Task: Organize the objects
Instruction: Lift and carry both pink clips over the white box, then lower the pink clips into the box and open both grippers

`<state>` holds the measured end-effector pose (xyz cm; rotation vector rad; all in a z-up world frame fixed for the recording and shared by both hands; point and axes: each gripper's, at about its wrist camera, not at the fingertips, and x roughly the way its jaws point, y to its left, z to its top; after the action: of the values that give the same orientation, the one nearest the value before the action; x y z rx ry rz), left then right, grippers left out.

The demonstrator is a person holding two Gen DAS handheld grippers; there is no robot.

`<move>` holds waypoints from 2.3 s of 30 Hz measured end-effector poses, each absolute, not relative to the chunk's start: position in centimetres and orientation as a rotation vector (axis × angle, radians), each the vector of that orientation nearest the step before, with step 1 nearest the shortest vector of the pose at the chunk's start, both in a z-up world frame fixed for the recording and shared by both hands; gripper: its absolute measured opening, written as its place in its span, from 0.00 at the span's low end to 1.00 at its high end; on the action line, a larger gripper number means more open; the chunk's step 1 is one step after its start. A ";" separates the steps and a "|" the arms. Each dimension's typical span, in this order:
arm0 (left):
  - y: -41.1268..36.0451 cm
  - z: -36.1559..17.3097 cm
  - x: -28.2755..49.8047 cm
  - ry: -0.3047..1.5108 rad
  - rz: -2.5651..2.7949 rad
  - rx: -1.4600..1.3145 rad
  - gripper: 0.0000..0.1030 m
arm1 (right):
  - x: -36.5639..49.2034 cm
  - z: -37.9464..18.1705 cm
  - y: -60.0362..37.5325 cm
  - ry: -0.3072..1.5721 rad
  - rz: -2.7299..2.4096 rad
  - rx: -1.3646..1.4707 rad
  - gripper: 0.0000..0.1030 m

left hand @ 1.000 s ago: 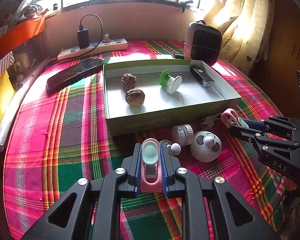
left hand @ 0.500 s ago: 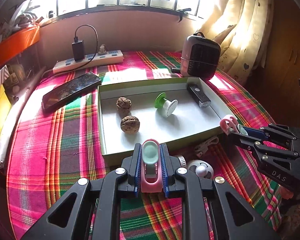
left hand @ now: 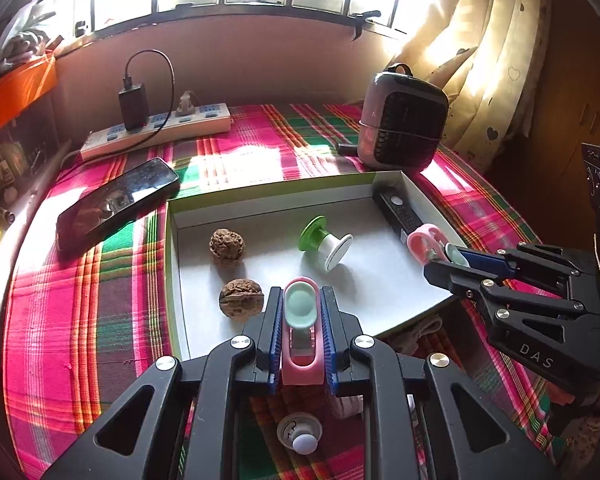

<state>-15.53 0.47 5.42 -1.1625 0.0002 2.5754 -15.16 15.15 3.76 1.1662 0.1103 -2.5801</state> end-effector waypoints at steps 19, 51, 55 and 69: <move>1.7 3.3 -20.2 0.020 2.575 -1.232 0.15 | -21.6 2.0 14.9 0.086 -2.546 1.247 0.18; 1.6 1.8 -21.6 0.015 2.568 -1.278 0.16 | -23.6 0.5 14.0 0.138 -2.543 1.275 0.18; 1.7 1.7 -21.6 0.019 2.568 -1.277 0.16 | -23.5 0.5 14.0 0.139 -2.547 1.272 0.18; 1.8 1.8 -21.5 0.017 2.559 -1.267 0.23 | -23.2 0.5 14.0 0.128 -2.560 1.268 0.26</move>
<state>-21.49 1.84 1.84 -1.2673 0.0169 2.5591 -23.18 14.05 0.52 1.2678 0.1277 -2.5599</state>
